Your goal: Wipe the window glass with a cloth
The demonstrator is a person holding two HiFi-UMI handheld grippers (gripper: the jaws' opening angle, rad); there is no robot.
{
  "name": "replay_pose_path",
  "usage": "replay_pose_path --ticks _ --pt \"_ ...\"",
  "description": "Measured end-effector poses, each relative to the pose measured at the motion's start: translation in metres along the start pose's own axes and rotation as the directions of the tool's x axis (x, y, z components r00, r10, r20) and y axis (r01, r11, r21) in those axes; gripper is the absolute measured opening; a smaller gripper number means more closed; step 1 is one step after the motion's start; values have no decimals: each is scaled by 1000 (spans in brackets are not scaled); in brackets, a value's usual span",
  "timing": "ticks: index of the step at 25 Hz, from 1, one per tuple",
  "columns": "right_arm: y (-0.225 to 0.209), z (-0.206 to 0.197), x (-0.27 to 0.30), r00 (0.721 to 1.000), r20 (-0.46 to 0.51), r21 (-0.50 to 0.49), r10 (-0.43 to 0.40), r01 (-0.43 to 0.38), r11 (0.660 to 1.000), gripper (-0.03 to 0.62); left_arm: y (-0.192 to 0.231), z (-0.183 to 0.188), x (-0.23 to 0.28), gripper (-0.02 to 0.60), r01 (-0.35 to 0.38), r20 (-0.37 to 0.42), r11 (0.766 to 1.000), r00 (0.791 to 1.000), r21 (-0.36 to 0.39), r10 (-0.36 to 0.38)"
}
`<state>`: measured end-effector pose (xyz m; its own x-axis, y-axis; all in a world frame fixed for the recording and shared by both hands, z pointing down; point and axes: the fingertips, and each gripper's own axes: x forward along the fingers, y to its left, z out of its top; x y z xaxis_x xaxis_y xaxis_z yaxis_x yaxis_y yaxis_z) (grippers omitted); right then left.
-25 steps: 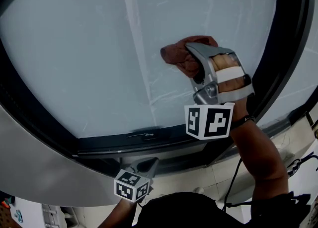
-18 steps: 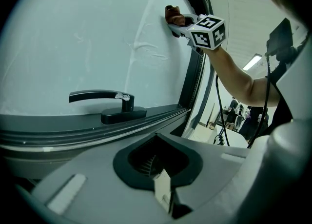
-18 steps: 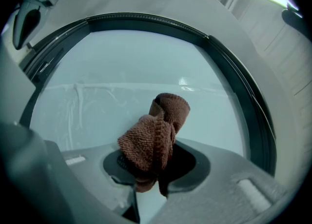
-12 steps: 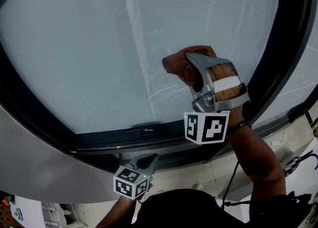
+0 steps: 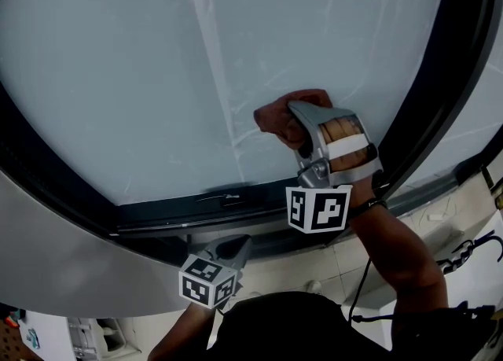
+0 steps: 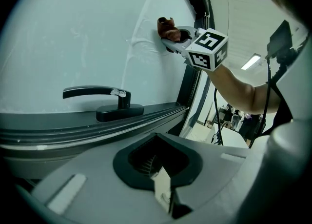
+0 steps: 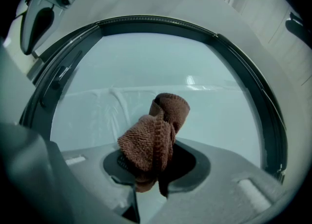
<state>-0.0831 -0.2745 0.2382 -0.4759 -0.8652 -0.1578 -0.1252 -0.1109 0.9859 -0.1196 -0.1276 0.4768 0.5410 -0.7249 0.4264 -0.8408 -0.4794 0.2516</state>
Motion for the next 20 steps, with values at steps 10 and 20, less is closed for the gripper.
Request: replay_pose_path --ticks 10,20 --pt "49 -3 -8 998 5 13 57 -57 998 98 -2 0 3 17 13 -2 1000 1000 0 -13" --pt "79 -4 -14 996 3 50 89 -89 995 100 2 -1 0 17 6 -3 1000 1000 -3 -6"
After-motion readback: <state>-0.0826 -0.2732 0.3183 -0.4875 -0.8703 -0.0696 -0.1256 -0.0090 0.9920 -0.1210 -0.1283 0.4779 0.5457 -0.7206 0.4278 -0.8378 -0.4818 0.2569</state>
